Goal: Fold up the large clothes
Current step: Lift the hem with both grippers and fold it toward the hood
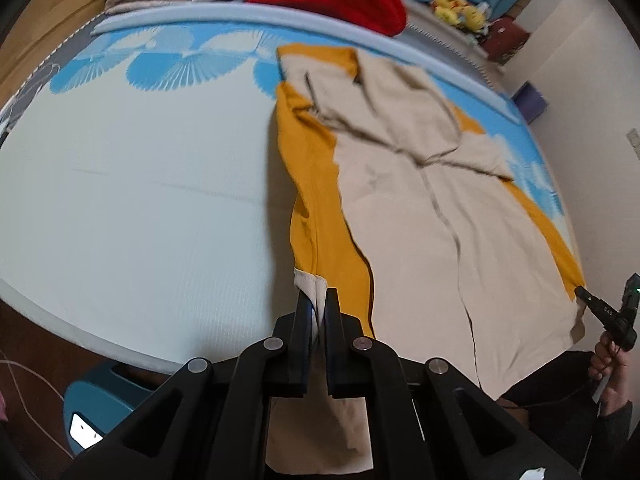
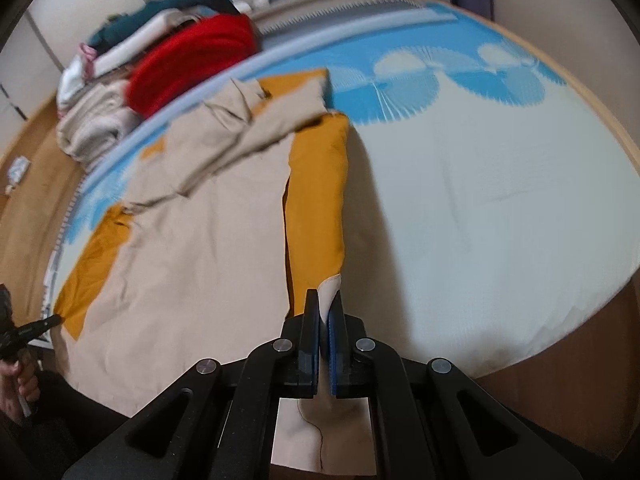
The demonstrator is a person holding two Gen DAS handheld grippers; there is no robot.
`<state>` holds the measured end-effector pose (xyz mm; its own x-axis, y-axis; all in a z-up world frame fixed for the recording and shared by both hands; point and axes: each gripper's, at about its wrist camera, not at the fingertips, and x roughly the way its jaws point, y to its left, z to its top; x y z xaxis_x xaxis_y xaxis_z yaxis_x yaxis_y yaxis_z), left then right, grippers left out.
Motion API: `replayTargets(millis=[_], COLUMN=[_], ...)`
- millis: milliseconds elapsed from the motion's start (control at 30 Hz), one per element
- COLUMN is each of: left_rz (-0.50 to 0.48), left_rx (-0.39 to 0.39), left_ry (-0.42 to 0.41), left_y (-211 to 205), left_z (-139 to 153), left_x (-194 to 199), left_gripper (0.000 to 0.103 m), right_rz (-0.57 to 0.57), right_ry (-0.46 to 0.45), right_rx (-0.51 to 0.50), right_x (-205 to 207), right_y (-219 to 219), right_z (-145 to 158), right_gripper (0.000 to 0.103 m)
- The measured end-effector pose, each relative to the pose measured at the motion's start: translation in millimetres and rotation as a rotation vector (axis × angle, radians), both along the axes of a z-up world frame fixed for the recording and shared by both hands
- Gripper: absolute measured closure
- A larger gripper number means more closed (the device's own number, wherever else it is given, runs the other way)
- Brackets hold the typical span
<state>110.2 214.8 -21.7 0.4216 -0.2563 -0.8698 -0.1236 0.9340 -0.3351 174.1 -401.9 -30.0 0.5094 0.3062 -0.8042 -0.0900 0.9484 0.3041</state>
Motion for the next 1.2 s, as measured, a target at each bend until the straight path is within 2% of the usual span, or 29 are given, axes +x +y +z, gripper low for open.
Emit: replayTargets(millis=[200, 367, 533, 667, 767, 933, 1100, 1200], left_rz=[-0.078, -0.135, -0.145, -0.134, -0.121, -0.099, -0.076, -0.047], left_rx=[-0.053, -0.095, -0.129, -0.122, -0.118, -0.117, -0.106, -0.117], left_ry=[-0.022, -0.007, -0.003, -0.014, -0.01, -0.024, -0.028, -0.017], left_y=[7, 5, 8, 9, 6, 7, 15, 23], left_z=[36, 57, 66, 58, 53, 51, 28, 6], left_x=[-33, -73, -101, -97, -83, -39, 29, 68], left_gripper=[0.1, 0.1, 0.1, 0.1, 0.1, 0.1, 0.1, 0.099], right_rz=[0.003, -0.008, -0.039, -0.046, -0.065, -0.022, 0.025, 0.026], right_ry=[-0.063, -0.105, -0.117, -0.113, -0.096, -0.14, -0.141, -0.091], right_rx=[0.049, 0.057, 0.053, 0.051, 0.053, 0.01, -0.029, -0.049], right_x=[-34, -81, -121, -131, -119, -76, 1, 56], right_y=[-25, -53, -69, -74, -76, -61, -45, -35], right_z=[43, 75, 90, 87, 78, 80, 78, 65], right_gripper=[0.1, 0.1, 0.1, 0.1, 0.1, 0.1, 0.1, 0.1])
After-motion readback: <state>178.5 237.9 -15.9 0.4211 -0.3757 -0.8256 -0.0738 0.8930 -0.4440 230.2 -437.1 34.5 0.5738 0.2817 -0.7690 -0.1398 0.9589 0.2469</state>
